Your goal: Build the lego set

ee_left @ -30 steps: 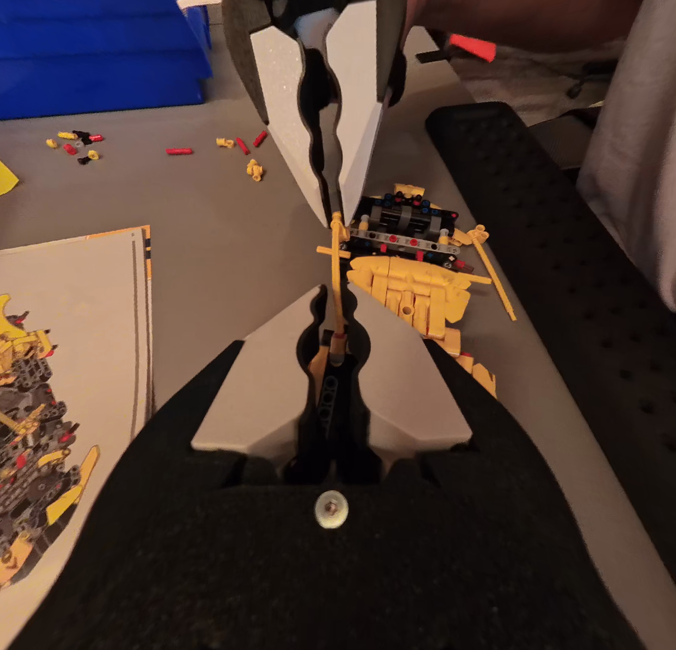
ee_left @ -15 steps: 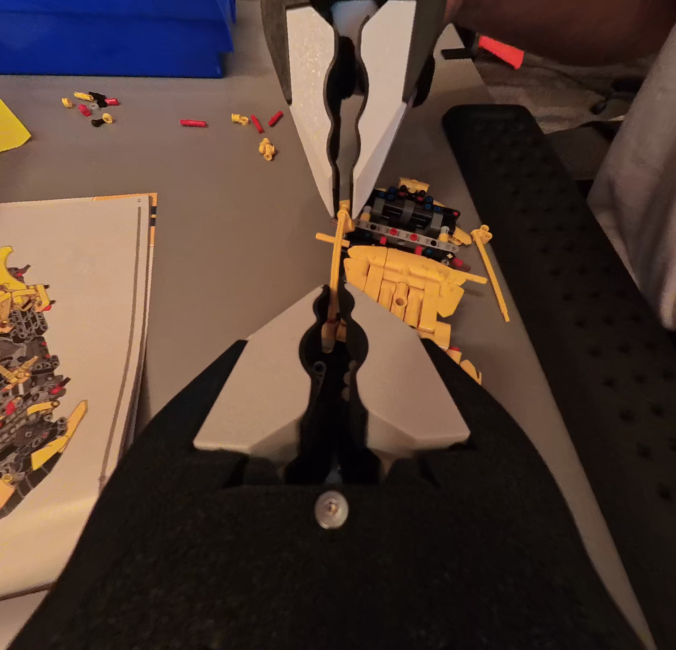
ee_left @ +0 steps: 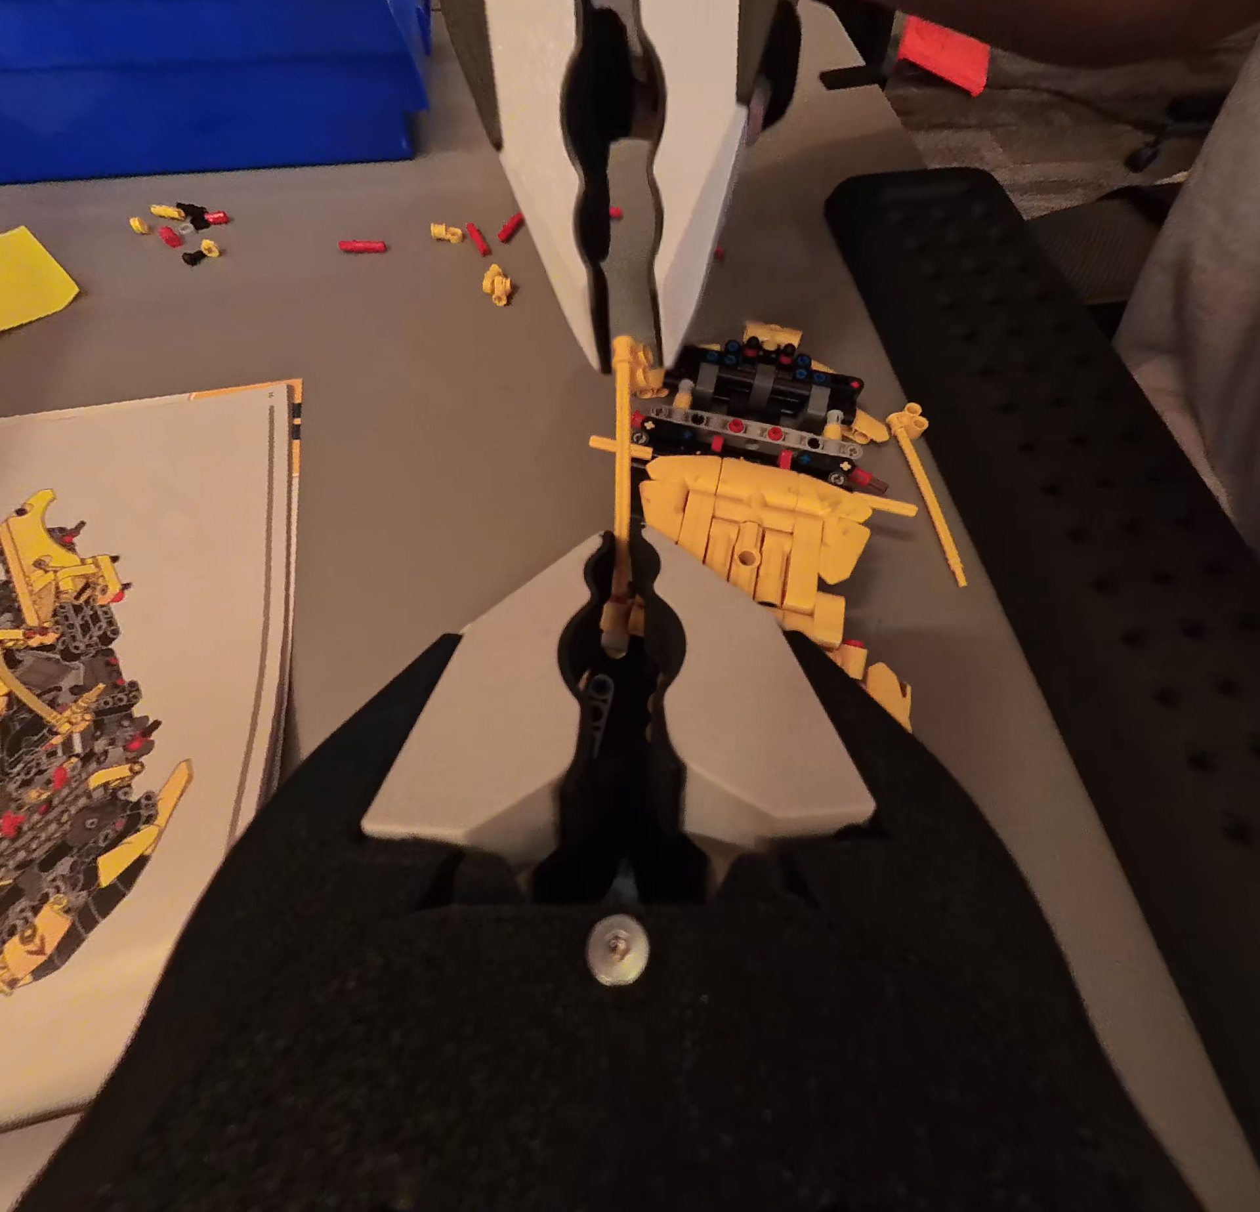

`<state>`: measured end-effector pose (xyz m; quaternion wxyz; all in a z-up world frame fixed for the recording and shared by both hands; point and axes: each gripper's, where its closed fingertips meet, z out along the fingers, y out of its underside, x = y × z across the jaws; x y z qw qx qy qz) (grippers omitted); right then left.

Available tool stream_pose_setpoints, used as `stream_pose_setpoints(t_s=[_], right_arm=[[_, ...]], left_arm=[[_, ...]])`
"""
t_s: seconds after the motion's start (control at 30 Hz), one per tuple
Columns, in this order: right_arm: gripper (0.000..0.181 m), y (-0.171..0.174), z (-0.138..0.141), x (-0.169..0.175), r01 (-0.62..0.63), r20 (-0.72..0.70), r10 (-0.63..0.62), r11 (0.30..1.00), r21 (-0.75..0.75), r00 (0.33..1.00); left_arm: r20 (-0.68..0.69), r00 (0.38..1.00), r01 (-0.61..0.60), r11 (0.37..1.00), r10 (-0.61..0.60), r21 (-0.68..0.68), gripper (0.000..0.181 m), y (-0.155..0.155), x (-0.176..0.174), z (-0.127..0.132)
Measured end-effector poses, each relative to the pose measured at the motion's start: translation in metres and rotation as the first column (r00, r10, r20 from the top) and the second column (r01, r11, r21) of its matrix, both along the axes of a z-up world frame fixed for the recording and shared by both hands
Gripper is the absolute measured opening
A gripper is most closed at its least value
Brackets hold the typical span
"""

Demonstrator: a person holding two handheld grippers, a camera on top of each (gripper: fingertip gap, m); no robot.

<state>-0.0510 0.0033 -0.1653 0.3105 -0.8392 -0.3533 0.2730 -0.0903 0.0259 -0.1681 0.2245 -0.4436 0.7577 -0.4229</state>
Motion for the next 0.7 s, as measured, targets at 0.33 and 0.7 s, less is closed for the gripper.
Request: stream_pose_setpoints(t_s=[0.33,0.7], right_arm=[[0.007,0.001,-0.008,-0.004,-0.069,0.017,0.071,0.995,-0.067,0.997],[0.007,0.018,-0.022,0.010,-0.067,0.358,-0.022,0.970,0.235,0.934]], left_arm=[[0.005,1.000,0.000,1.000,0.000,0.000,0.004,0.000,0.000,0.000],[0.014,0.985,-0.171,0.985,0.171,-0.010,0.049,-0.003,-0.009,0.004]])
